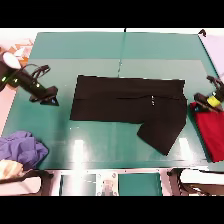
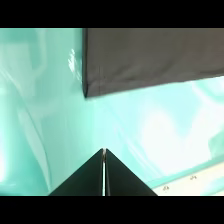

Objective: Fold the shirts.

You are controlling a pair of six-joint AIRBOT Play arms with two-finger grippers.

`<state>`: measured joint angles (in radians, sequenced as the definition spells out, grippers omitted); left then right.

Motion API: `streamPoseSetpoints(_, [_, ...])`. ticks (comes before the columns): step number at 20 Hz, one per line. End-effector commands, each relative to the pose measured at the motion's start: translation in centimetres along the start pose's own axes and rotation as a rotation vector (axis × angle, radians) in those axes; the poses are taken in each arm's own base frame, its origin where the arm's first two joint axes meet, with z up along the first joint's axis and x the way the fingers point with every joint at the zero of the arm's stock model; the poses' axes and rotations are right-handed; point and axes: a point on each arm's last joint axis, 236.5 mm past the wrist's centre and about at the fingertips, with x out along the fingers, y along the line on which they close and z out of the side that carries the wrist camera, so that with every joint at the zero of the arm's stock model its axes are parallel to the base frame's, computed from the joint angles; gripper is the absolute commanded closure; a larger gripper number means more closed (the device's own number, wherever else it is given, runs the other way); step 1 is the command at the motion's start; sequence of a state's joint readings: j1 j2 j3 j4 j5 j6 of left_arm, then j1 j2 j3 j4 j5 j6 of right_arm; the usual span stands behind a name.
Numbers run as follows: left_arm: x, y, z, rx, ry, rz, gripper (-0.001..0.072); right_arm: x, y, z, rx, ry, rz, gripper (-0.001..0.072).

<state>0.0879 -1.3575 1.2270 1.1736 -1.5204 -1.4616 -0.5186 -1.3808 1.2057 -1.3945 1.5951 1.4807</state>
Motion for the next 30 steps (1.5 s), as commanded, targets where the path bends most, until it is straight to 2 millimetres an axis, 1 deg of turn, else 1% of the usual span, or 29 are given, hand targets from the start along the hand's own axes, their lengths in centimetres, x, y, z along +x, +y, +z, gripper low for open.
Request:
streamPoseSetpoints(1, [1.8, 0.7, -3.3, -0.059, -0.193, 0.013, 0.0680, 2.2, -2.6, -6.0, 0.163, -0.085, 0.024, 0.0698])
streamPoseSetpoints(2, [3.2, 0.6, -4.2, -0.091, -0.222, -0.017, 0.0393, 3.0, -3.4, -7.0, 0.249, -0.126, 0.034, 0.0697])
streamPoseSetpoints(3, [4.6, 0.3, -4.6, -0.131, -0.244, -0.058, 0.0098, 3.9, -3.7, -7.5, 0.329, -0.164, 0.052, 0.0687])
streamPoseSetpoints(4, [6.0, 0.0, -4.9, -0.176, -0.261, -0.105, 0.0101, 4.6, -3.7, -7.6, 0.363, -0.193, 0.077, 0.0615])
streamPoseSetpoints(5, [7.3, -0.3, -5.0, -0.224, -0.274, -0.151, 0.0102, 5.2, -3.0, -7.6, 0.381, -0.201, 0.114, 0.0554])
streamPoseSetpoints(6, [8.3, -0.7, -4.8, -0.252, -0.302, -0.189, 0.0101, 5.7, -2.3, -7.6, 0.391, -0.195, 0.149, 0.0550])
streamPoseSetpoints(7, [9.0, -1.2, -4.5, -0.273, -0.329, -0.210, 0.0101, 6.2, -1.7, -7.4, 0.401, -0.195, 0.178, 0.0527])
streamPoseSetpoints(8, [9.7, -1.8, -4.2, -0.271, -0.357, -0.216, 0.0101, 6.6, -1.3, -7.1, 0.410, -0.204, 0.205, 0.0454])
streamPoseSetpoints(9, [10.3, -2.7, -3.7, -0.253, -0.392, -0.212, 0.0101, 6.9, -0.9, -6.7, 0.420, -0.214, 0.227, 0.0400])
streamPoseSetpoints(11, [10.9, -3.6, -2.0, -0.268, -0.471, -0.198, 0.0102, 7.5, -0.8, -6.6, 0.428, -0.207, 0.236, 0.0399])
streamPoseSetpoints(13, [12.1, -3.5, -0.9, -0.336, -0.496, -0.193, 0.0102, 7.8, -0.8, -6.7, 0.435, -0.199, 0.240, 0.0395])
streamPoseSetpoints(14, [12.9, -3.3, -0.5, -0.368, -0.495, -0.192, 0.0102, 8.0, -0.8, -6.6, 0.437, -0.201, 0.239, 0.0363])
streamPoseSetpoints(16, [14.1, -2.4, 0.3, -0.420, -0.511, -0.175, 0.0103, 8.4, -0.8, -6.8, 0.442, -0.196, 0.240, 0.0353])
streamPoseSetpoints(17, [14.4, -2.1, 0.7, -0.437, -0.511, -0.170, 0.0103, 8.6, -0.8, -7.0, 0.446, -0.192, 0.242, 0.0339])
streamPoseSetpoints(18, [14.7, -2.1, 1.3, -0.462, -0.514, -0.175, 0.0103, 9.0, -0.6, -7.0, 0.451, -0.190, 0.250, 0.0309])
streamPoseSetpoints(19, [14.8, -2.2, 1.7, -0.476, -0.512, -0.181, 0.0132, 9.4, -0.3, -7.2, 0.459, -0.185, 0.263, 0.0294])
streamPoseSetpoints(20, [14.9, -2.4, 2.1, -0.477, -0.508, -0.184, 0.0328, 10.0, 0.1, -7.5, 0.472, -0.169, 0.278, 0.0293])
streamPoseSetpoints(21, [15.0, -2.4, 2.4, -0.469, -0.506, -0.180, 0.0471, 10.8, 0.4, -7.9, 0.477, -0.146, 0.292, 0.0285])
streamPoseSetpoints(22, [15.0, -2.5, 2.6, -0.447, -0.508, -0.176, 0.0594, 11.4, 0.7, -8.3, 0.475, -0.123, 0.306, 0.0285])
streamPoseSetpoints(23, [14.9, -2.6, 2.8, -0.427, -0.511, -0.173, 0.0684, 12.0, 1.0, -8.5, 0.487, -0.102, 0.319, 0.0285])
streamPoseSetpoints(25, [14.8, -2.7, 2.8, -0.412, -0.512, -0.171, 0.0684, 12.6, 1.6, -8.3, 0.475, -0.097, 0.355, 0.0286])
streamPoseSetpoints(28, [15.1, -2.9, 2.3, -0.406, -0.488, -0.175, 0.0684, 12.5, 3.1, -6.8, 0.445, -0.124, 0.446, 0.0289])
streamPoseSetpoints(29, [15.2, -3.0, 2.1, -0.394, -0.479, -0.174, 0.0684, 12.5, 3.8, -6.6, 0.439, -0.122, 0.480, 0.0312])
streamPoseSetpoints(30, [15.2, -3.2, 2.0, -0.358, -0.470, -0.169, 0.0684, 12.3, 4.3, -6.6, 0.426, -0.117, 0.507, 0.0384])
